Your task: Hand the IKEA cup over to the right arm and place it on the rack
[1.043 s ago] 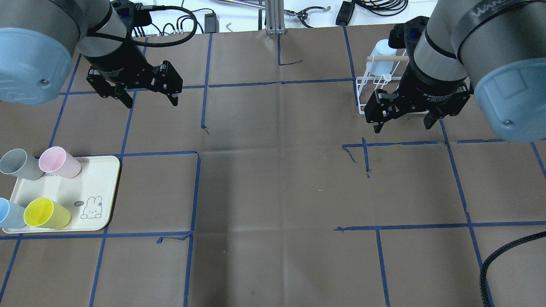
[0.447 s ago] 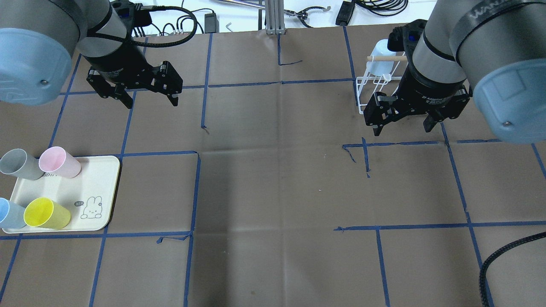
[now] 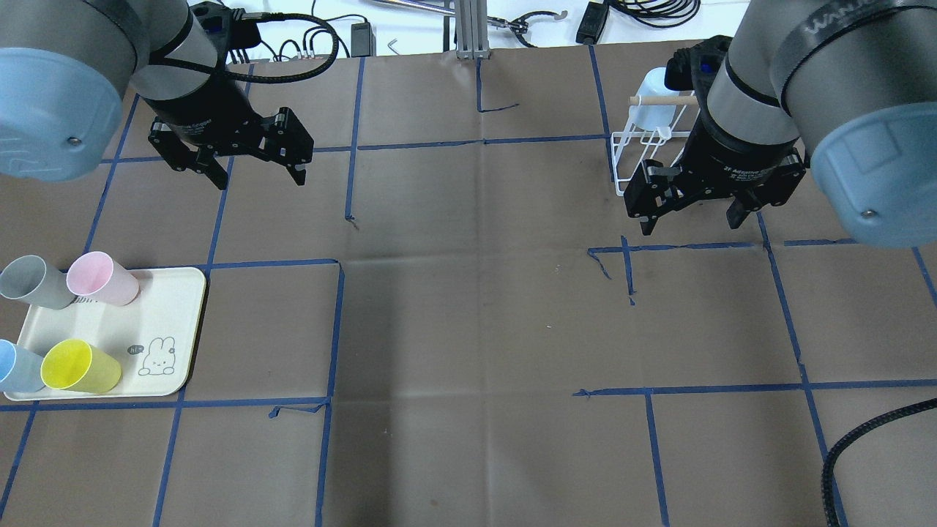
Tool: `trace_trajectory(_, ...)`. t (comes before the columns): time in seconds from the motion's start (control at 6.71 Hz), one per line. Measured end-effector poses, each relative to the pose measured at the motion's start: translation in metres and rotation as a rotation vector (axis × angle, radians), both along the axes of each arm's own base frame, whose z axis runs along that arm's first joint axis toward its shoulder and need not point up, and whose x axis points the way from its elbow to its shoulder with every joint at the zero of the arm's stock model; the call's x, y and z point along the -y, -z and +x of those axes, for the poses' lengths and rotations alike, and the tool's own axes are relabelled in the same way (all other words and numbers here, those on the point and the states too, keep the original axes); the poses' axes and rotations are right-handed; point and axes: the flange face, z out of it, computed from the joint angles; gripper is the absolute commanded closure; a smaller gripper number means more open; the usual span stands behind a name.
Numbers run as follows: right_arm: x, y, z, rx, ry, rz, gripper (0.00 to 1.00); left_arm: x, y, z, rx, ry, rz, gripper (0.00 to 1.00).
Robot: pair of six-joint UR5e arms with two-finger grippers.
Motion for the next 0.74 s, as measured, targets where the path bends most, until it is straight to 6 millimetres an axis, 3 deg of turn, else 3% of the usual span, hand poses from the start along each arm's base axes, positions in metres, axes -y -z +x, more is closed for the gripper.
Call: trace_trajectory(0.74,-0.0007,-0.0014,-0.0009,-0.009,0.000,-0.004,0.00,-0.0021,0.0006,-0.0005,-0.001,0.000,0.013,0.00)
